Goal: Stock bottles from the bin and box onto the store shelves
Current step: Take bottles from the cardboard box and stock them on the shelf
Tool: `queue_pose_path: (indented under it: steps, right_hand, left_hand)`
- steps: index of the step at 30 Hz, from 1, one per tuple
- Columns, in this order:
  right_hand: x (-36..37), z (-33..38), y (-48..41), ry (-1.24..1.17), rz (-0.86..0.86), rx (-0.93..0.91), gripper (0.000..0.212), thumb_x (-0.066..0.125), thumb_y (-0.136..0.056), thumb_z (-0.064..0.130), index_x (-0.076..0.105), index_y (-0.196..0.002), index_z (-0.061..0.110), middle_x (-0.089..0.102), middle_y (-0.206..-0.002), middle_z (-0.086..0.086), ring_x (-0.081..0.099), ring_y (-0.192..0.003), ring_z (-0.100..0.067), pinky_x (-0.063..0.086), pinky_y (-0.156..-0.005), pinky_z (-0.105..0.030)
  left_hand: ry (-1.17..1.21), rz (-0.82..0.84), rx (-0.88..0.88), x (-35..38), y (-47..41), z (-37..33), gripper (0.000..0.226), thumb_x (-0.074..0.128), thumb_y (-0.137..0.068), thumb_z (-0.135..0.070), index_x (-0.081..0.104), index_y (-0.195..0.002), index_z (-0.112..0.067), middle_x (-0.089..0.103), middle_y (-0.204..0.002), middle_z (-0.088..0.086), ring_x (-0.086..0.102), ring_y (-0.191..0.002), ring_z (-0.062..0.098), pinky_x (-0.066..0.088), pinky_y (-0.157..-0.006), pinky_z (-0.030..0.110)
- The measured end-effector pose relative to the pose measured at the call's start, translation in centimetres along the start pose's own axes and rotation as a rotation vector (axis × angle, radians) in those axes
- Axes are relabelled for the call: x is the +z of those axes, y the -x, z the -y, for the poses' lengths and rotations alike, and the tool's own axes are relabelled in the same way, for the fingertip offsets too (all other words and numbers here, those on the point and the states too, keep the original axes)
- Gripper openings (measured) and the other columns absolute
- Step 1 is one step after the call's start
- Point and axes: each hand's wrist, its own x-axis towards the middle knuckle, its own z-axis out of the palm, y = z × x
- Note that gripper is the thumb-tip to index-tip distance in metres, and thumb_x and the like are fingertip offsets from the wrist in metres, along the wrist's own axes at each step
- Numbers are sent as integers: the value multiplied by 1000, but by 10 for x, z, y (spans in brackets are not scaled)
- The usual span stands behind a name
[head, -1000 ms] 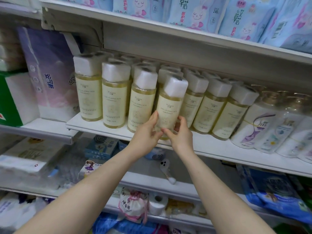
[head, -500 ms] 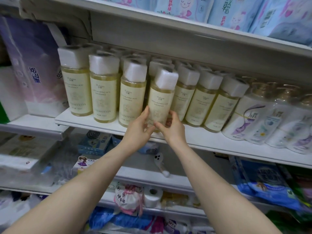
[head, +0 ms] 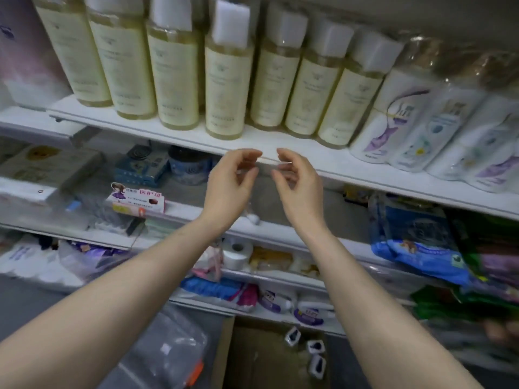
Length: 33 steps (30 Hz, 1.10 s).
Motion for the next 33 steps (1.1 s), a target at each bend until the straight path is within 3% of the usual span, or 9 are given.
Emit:
queue_pose_path:
  steps: [7, 11, 14, 16, 18, 22, 26, 30, 33]
  right_hand:
    - [-63, -88, 71, 38, 92, 89, 32, 63, -91, 5, 65, -120, 18, 61, -108, 9, 63, -88, -6, 48, -77, -11]
    - [-95, -139, 113, 88, 173, 203, 32, 63, -91, 4, 66, -118, 21, 61, -111, 9, 61, -92, -4, 47, -80, -9]
    - [-114, -171, 142, 117, 221, 287, 33, 64, -90, 4, 66, -120, 18, 64, -116, 2, 64, -98, -10, 53, -89, -23]
    - [-123, -189, 161, 141, 228, 356, 34, 66, -90, 6, 65, -121, 21, 64, -118, 4, 63, -101, -9, 52, -88, -20]
    - [-130, -200, 181, 162, 218, 404, 36, 66, -90, 6, 64, -122, 23, 62, -120, 5, 60, -105, -9, 48, -88, -15]
    - [-136, -228, 223, 173, 155, 527, 37, 66, -88, -2, 66, -120, 15, 62, -115, 5, 60, -99, -8, 52, -87, -23]
    - [-139, -266, 265, 152, 143, 689, 39, 66, -88, -3, 64, -120, 20, 61, -119, 4, 60, -99, -6, 49, -84, -12]
    - [-138, -310, 306, 196, 183, 811, 39, 67, -89, 6, 64, -120, 29, 67, -111, 7, 64, -101, -10, 53, -87, -30]
    - [-132, -344, 331, 180, 201, 873, 45, 67, -87, -1, 63, -123, 25, 65, -108, 11, 62, -95, -2, 52, -87, -24]
  left_hand:
    - [-35, 127, -110, 95, 78, 5, 29, 62, -90, -6, 63, -118, -15, 65, -116, -1, 61, -97, 3, 50, -85, 14]
    - [-27, 242, -192, 141, 125, 16, 32, 65, -88, -7, 62, -117, -19, 65, -116, -2, 64, -102, 7, 55, -91, 29]
    - [-36, 341, -234, 164, 153, 22, 34, 67, -88, -8, 62, -120, -18, 66, -115, 1, 65, -102, 11, 56, -92, 35]
    - [-65, 400, -258, 178, 168, 27, 34, 68, -88, -9, 62, -121, -16, 64, -116, 1, 63, -103, 12, 56, -90, 35]
    - [-69, 451, -273, 187, 180, 33, 35, 68, -88, -10, 62, -122, -16, 64, -118, 1, 61, -105, 12, 56, -90, 35]
    - [-42, 554, -345, 211, 203, 58, 38, 69, -89, -11, 60, -125, -20, 65, -119, -2, 61, -106, 8, 54, -93, 30]
    - [-18, 602, -427, 236, 233, 85, 37, 69, -88, -8, 61, -124, -15, 67, -119, 2, 62, -107, 13, 53, -94, 31]
    - [-34, 608, -523, 259, 273, 120, 35, 71, -87, -12, 63, -120, -21, 69, -111, -4, 65, -102, 10, 56, -92, 37]
    - [-81, 636, -590, 280, 305, 149, 36, 71, -86, -10, 63, -120, -19, 68, -109, -6, 65, -103, 12, 56, -91, 37]
